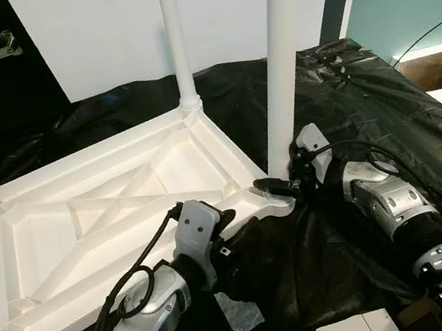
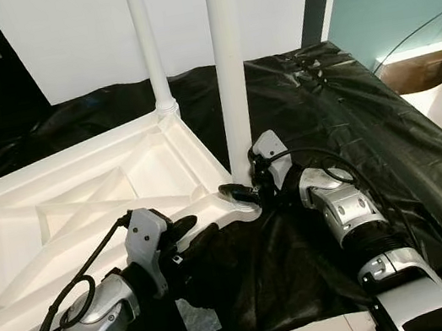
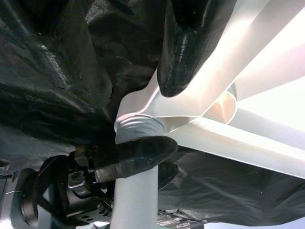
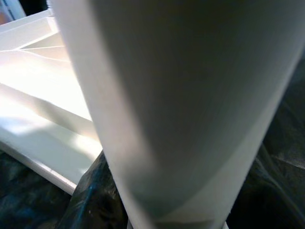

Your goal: Building children table

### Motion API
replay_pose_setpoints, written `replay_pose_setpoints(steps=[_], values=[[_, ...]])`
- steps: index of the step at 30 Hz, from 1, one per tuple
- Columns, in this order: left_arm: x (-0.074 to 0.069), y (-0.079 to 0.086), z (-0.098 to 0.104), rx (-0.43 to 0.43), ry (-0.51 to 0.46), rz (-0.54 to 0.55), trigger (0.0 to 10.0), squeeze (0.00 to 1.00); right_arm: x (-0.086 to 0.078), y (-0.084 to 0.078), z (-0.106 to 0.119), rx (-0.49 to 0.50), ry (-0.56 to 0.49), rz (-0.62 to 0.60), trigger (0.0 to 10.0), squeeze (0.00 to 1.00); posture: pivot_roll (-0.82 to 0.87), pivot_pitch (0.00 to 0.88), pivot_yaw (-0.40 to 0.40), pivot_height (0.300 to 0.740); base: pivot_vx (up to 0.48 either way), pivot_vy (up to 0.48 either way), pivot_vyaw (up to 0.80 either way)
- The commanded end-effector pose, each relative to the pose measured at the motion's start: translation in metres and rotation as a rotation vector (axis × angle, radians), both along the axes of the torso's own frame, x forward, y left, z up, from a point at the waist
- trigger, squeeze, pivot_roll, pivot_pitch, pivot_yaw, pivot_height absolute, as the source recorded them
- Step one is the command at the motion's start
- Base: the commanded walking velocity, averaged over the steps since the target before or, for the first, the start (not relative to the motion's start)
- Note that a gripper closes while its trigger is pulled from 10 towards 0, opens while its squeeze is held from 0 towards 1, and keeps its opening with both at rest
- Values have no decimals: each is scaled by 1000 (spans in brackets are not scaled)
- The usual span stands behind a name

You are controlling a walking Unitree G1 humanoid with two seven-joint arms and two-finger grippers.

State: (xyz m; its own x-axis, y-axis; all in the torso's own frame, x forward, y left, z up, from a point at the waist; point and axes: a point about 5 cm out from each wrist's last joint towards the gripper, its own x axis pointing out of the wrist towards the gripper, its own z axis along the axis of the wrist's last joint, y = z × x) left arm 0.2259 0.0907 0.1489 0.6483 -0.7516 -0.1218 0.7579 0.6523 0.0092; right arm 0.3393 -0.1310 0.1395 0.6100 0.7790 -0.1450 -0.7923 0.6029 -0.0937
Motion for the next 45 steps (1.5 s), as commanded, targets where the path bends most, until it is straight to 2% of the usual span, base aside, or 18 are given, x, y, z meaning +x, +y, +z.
replay_pose_setpoints(steps=[1, 7, 10, 11, 12, 15, 23, 28, 29, 33, 34, 36, 37, 38, 39, 40, 42, 45], values=[[-4, 0, -1, 23, 4, -18, 10000, 0, -4, 0, -19, -18, 62, -91, 10000, 0, 106, 5, -10, 740, 0, 0, 0], [-5, 0, -2, 27, 7, -21, 10000, 0, -7, 3, -27, -4, 80, -258, 10000, 0, 102, 6, -7, 740, 0, 0, 0], [-4, 0, -2, 30, 6, -18, 10000, 0, -13, 5, -35, 46, 113, -471, 10000, 0, 98, 12, -7, 740, 0, 0, 0], [-4, 0, -2, 30, 6, -18, 10000, 0, -13, 5, -35, 46, 113, -471, 10000, 0, 98, 12, -7, 740, 0, 0, 0], [-4, 1, -2, 31, 5, -13, 10000, 0, -17, 7, -38, 79, 121, -589, 10000, 0, 97, 14, -8, 740, 0, 0, 0], [-4, 1, -2, 31, 5, -9, 10000, 0, -21, 11, -39, 108, 127, -665, 10000, 0, 97, 17, -9, 740, 0, 0, 0], [-5, 0, -2, 28, 6, -8, 10000, 0, -30, 27, -35, 152, 117, -692, 10000, 0, 96, 18, -8, 740, 0, 0, 0], [-5, 0, -2, 27, 7, -10, 10000, 0, -30, 28, -30, 170, 101, -693, 10000, 0, 96, 18, -8, 740, 0, 0, 0], [-5, 0, -1, 27, 6, -11, 10000, 0, -30, 27, -27, 182, 89, -674, 10000, 1000, 95, 18, -9, 740, 0, 0, 0], [-4, -1, -1, 25, 6, -10, 10000, 0, -29, 26, -22, 203, 70, -635, 10000, 1000, 93, 18, -9, 740, 0, 0, 0], [-4, -1, -1, 23, 5, -10, 10000, 0, -29, 20, -17, 217, 51, -553, 10000, 1000, 91, 18, -8, 740, 0, 0, 0], [-4, -1, -1, 23, 5, -10, 10000, 0, -29, 20, -17, 217, 51, -553, 10000, 1000, 91, 18, -8, 740, 0, 0, 0], [-3, 0, 0, 22, 3, -10, 10000, 0, -28, 12, -10, 204, 20, -448, 10000, 1000, 89, 19, -6, 740, 0, 0, 0], [-3, 0, 0, 22, 3, -10, 10000, 0, -28, 12, -10, 204, 20, -448, 10000, 1000, 89, 19, -6, 740, 0, 0, 0], [-2, 0, 0, 22, 1, -10, 10000, 0, -26, 3, -5, 178, -3, -352, 10000, 0, 86, 21, -2, 740, 0, 0, 0], [-2, 0, 1, 22, 0, -10, 10000, 0, -23, -5, -1, 153, -14, -284, 10000, 0, 86, 21, -1, 740, 0, 0, 0], [-2, 1, 1, 22, -1, -10, 10000, 0, -21, -10, 2, 138, -19, -252, 10000, 0, 86, 21, -1, 740, 0, 0, 0], [-1, 1, 2, 21, -3, -11, 10000, 0, -13, -10, 7, 78, -24, -107, 10000, 0, 85, 21, 3, 740, 0, 0, 0]])
